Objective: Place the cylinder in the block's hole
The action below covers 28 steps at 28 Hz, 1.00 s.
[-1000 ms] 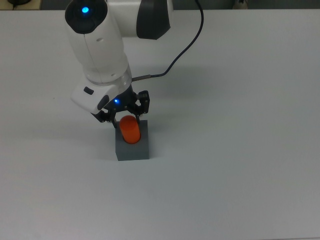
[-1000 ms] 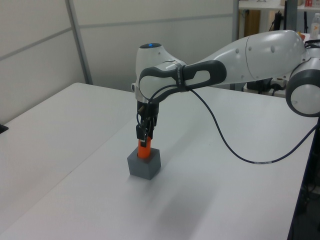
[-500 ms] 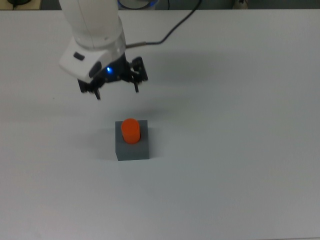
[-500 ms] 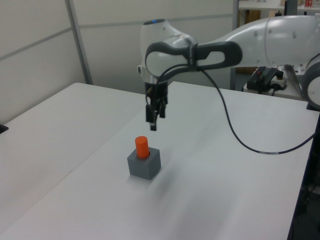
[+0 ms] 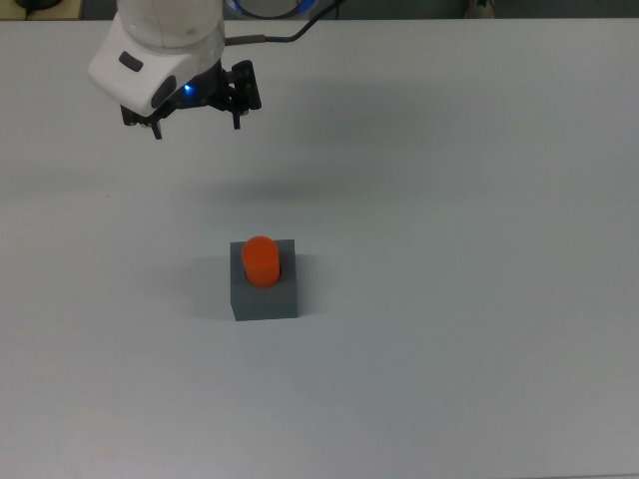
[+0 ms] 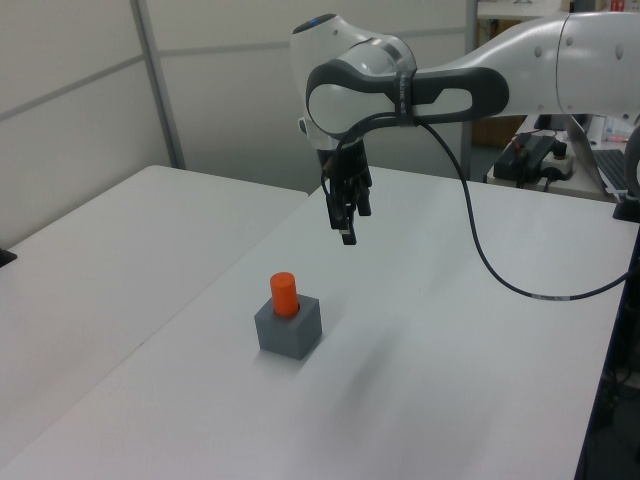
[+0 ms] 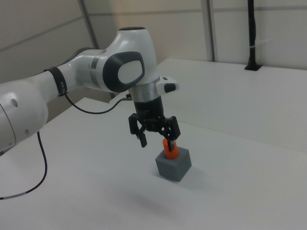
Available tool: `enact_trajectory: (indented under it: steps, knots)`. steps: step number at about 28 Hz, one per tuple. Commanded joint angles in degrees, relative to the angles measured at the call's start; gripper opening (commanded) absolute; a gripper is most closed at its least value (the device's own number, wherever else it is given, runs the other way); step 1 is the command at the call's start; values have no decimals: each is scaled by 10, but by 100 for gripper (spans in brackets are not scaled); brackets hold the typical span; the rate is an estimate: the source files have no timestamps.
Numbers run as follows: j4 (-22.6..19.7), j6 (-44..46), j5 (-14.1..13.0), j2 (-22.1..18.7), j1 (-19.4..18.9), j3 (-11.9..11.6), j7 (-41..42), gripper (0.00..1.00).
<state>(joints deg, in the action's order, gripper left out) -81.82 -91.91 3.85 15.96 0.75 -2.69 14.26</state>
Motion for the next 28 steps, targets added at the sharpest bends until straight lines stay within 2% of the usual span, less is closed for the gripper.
enact_trajectory:
  steps: [1,7,10,18,21,28]
  knots:
    - [-8,-6,6,-5,-3,-2,-7,100]
    - [-7,-7,0,-6,-4,0,-39,100]
    - [-8,-37,5,-5,-4,1,-70,100]
    - [-8,-43,-4,-1,-2,-2,-60,100]
    - [-11,-43,-20,5,-3,-2,-49,100]
    - [-13,-42,-23,8,-2,-1,-47,100]
